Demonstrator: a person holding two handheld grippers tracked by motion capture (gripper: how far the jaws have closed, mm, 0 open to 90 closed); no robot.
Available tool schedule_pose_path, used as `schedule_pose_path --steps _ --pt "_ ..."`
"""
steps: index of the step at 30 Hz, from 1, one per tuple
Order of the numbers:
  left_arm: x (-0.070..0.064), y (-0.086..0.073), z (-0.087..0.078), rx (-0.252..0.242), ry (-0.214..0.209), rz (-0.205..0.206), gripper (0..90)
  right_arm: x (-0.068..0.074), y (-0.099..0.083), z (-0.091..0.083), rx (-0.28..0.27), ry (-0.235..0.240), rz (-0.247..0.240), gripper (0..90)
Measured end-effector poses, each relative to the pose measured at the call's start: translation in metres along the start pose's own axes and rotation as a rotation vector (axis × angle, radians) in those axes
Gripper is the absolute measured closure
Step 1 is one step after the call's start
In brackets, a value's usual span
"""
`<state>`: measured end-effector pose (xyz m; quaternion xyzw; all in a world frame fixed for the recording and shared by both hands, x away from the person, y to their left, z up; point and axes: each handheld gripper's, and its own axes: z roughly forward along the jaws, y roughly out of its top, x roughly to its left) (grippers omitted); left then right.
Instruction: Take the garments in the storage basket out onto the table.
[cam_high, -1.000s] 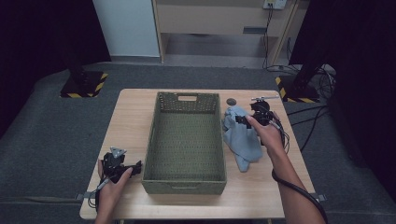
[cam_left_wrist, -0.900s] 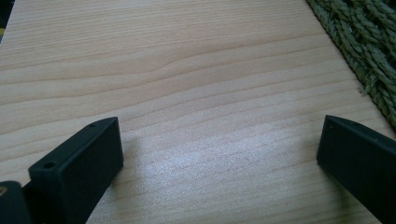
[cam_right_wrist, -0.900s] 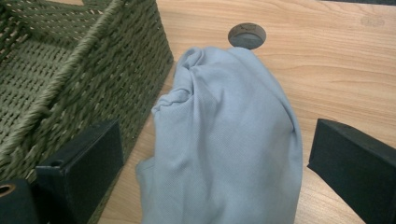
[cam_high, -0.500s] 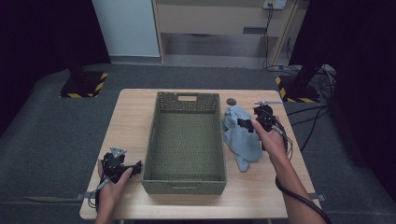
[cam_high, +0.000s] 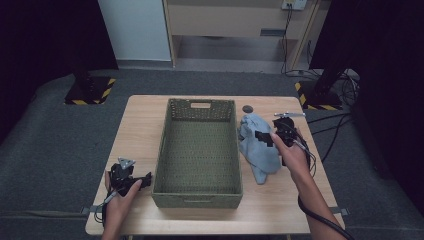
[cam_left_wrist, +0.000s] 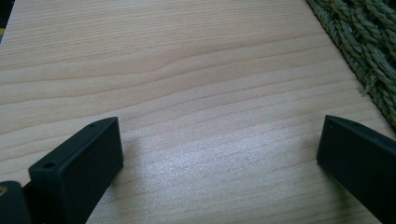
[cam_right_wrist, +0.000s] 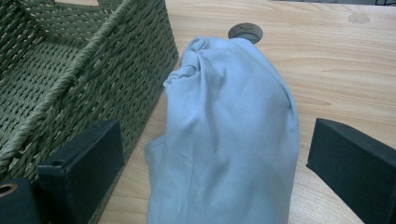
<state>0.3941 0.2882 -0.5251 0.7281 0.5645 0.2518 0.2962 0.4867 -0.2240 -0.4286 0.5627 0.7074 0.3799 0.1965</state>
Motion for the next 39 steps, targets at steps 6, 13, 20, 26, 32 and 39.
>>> schedule_pose_path --steps 6,13,20,26,32,39 --pt "0.000 0.000 0.000 0.000 0.000 0.000 0.0 0.001 -0.003 0.000 -0.005 -0.005 -0.008 3.8" --pt "0.000 0.000 0.000 0.000 0.000 0.000 0.0 -0.004 -0.009 -0.002 -0.011 -0.018 -0.010 3.4" --pt "0.000 0.000 0.000 0.000 0.000 0.000 0.0 -0.008 -0.017 -0.006 -0.017 -0.018 -0.006 3.2" --pt "0.000 0.000 0.000 0.000 0.000 0.000 0.0 -0.014 -0.025 -0.009 -0.016 -0.024 0.001 2.9" --pt "0.000 0.000 0.000 0.000 0.000 0.000 0.0 -0.018 -0.033 -0.012 -0.014 -0.022 0.003 2.9" --pt "0.000 0.000 0.000 0.000 0.000 0.000 0.0 -0.018 -0.041 -0.016 -0.015 -0.018 -0.004 2.9"
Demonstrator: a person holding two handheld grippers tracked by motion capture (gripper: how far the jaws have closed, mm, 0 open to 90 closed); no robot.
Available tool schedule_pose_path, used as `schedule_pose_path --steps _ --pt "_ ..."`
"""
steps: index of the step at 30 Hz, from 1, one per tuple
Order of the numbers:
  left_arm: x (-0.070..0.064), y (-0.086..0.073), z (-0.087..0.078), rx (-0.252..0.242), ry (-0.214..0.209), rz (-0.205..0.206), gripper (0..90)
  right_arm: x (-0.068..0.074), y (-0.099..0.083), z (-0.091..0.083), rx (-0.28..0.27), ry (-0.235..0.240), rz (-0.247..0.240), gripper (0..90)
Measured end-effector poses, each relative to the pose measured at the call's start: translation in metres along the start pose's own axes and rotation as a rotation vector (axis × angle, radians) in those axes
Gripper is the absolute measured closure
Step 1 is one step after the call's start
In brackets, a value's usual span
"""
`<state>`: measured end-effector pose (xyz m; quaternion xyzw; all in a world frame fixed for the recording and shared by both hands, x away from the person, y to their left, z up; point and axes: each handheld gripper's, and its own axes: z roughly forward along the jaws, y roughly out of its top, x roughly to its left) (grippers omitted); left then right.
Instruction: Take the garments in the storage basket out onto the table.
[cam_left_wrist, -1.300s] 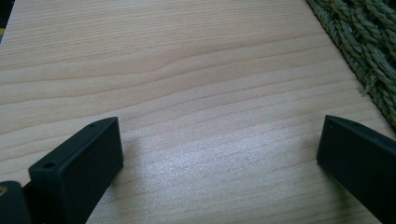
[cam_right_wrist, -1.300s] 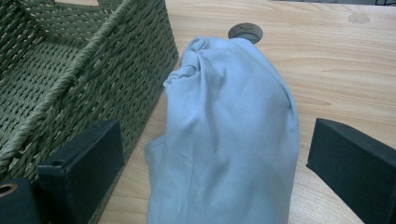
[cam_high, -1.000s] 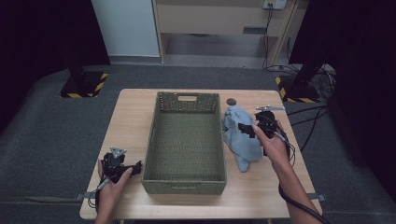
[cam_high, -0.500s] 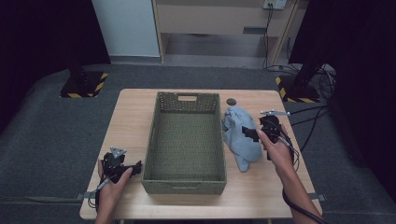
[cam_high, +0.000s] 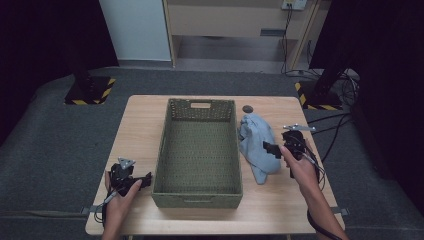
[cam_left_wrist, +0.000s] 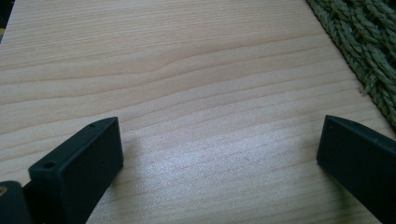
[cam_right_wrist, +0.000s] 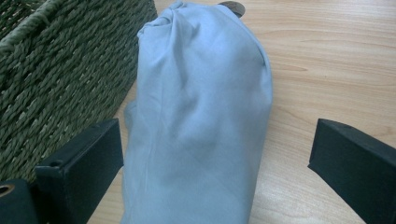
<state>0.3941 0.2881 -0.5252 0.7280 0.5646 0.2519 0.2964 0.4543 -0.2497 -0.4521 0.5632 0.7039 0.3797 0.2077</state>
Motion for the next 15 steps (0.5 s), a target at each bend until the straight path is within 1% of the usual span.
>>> schedule_pose_path --steps 9,12,15 --pt "0.000 0.000 0.000 0.000 0.000 0.000 0.0 0.000 -0.010 -0.005 -0.002 0.010 -0.001 2.8" --pt "0.000 0.000 0.000 0.000 0.000 0.000 0.0 0.003 -0.014 -0.007 -0.006 0.021 -0.010 2.7" --pt "0.000 0.000 0.000 0.000 0.000 0.000 0.0 0.005 -0.015 -0.007 0.001 0.023 -0.026 3.1"
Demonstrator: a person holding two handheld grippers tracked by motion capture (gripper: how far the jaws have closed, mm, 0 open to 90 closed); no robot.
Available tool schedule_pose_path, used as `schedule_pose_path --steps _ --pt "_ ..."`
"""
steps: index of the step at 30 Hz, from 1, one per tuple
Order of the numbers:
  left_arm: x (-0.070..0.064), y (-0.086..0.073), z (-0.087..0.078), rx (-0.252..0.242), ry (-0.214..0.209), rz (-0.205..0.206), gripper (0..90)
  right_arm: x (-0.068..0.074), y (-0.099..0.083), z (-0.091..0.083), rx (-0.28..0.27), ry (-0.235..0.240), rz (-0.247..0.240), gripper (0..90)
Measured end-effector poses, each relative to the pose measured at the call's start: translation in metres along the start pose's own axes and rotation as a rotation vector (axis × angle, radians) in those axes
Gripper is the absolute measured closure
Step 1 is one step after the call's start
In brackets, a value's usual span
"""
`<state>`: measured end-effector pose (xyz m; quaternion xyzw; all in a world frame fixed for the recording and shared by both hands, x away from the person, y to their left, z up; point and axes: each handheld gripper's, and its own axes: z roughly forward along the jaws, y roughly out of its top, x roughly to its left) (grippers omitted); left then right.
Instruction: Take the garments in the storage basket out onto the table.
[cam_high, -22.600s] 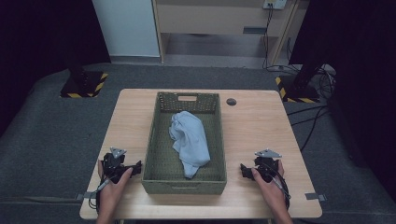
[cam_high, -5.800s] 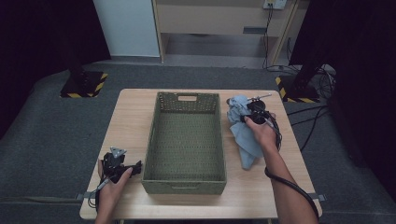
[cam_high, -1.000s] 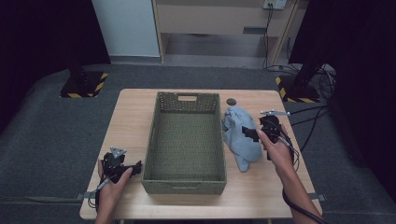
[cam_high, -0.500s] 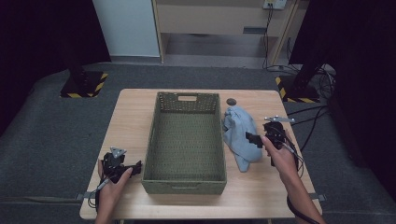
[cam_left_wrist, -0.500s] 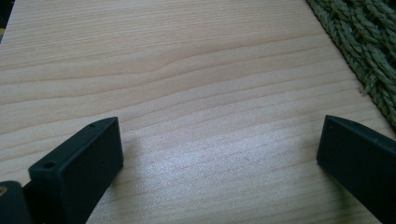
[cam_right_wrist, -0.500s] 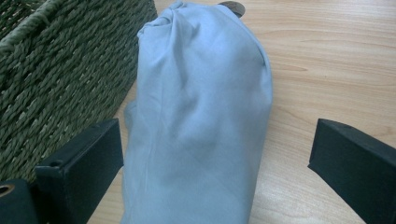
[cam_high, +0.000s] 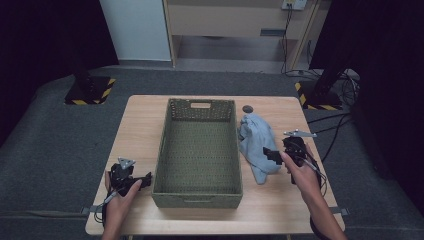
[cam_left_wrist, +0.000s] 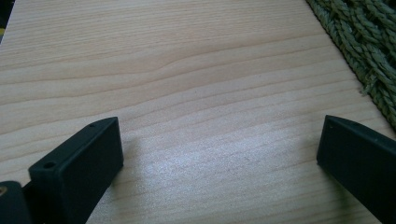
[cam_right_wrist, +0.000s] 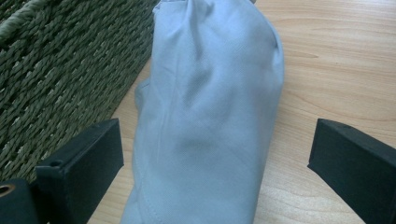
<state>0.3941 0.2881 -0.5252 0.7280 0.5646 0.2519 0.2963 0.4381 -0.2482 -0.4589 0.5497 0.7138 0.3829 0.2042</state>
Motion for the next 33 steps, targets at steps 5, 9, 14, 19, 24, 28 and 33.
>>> schedule_pose_path --steps 5,9,14,19,24,28,33 --pt "0.000 0.000 0.000 0.000 0.000 0.000 0.0 0.006 -0.004 -0.002 0.001 0.020 -0.013 3.1" --pt "0.000 0.000 0.000 0.000 0.000 0.000 0.0 0.011 -0.007 -0.004 0.004 0.027 -0.025 3.1" --pt "0.000 0.000 0.000 0.000 0.000 0.000 0.0 0.014 -0.009 -0.006 -0.001 0.031 -0.037 2.8" --pt "0.000 0.000 0.000 0.000 0.000 0.000 0.0 0.015 -0.012 -0.009 -0.009 0.029 -0.041 2.6" --pt "0.000 0.000 0.000 0.000 0.000 0.000 0.0 0.019 -0.017 -0.011 -0.010 0.038 -0.050 2.6" --pt "0.000 0.000 0.000 0.000 0.000 0.000 0.0 0.023 -0.023 -0.013 -0.009 0.039 -0.062 2.6" --pt "0.000 0.000 0.000 0.000 0.000 0.000 0.0 0.026 -0.029 -0.015 -0.008 0.045 -0.069 2.6"
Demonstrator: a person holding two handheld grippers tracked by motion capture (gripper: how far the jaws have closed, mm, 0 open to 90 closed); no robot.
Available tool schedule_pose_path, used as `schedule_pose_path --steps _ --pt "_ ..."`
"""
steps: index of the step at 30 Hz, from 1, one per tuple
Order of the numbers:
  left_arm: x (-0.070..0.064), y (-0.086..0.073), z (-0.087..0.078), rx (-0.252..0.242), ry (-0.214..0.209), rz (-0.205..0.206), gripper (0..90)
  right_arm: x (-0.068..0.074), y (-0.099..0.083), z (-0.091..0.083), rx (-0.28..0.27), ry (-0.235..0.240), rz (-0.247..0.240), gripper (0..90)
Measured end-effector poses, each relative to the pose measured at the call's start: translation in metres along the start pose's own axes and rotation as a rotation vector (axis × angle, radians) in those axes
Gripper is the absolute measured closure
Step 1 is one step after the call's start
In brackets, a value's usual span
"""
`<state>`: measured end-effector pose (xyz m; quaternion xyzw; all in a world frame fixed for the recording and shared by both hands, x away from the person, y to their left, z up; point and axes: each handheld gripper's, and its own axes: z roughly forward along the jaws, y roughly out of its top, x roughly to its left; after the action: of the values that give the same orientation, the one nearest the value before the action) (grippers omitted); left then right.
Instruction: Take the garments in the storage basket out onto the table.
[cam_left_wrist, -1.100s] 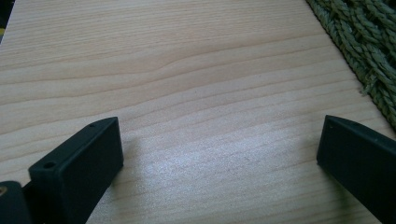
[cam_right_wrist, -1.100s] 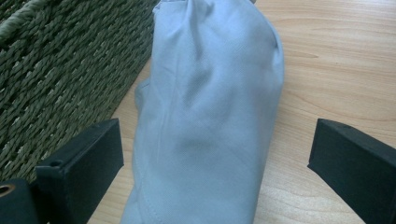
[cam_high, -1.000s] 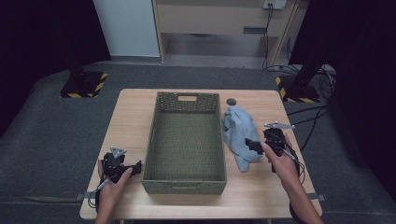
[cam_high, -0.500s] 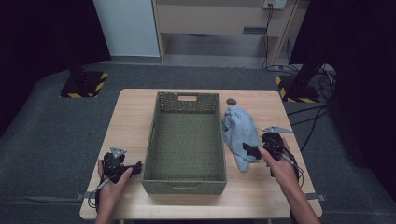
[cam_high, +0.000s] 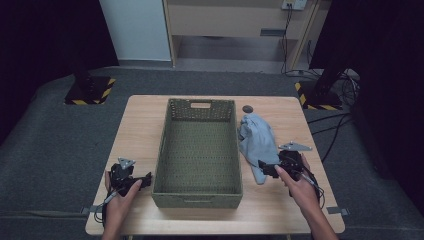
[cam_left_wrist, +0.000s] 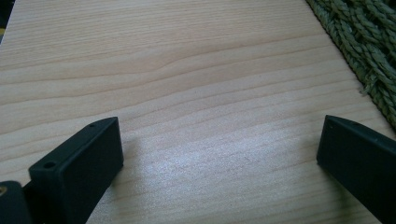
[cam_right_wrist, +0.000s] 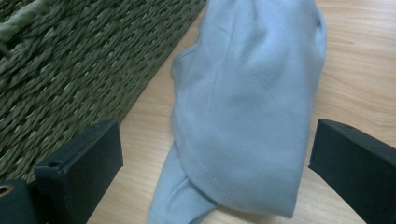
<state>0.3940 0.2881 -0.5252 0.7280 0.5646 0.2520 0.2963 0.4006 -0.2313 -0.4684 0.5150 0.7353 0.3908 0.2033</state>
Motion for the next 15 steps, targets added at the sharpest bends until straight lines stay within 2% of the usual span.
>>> schedule_pose_path --steps 7,15 --pt "0.000 0.000 0.000 0.000 0.000 0.000 0.0 0.009 -0.005 -0.004 -0.002 0.012 -0.029 2.6" --pt "0.000 0.000 0.000 0.000 0.000 -0.001 0.0 0.017 -0.014 -0.006 -0.001 0.026 -0.035 2.7"
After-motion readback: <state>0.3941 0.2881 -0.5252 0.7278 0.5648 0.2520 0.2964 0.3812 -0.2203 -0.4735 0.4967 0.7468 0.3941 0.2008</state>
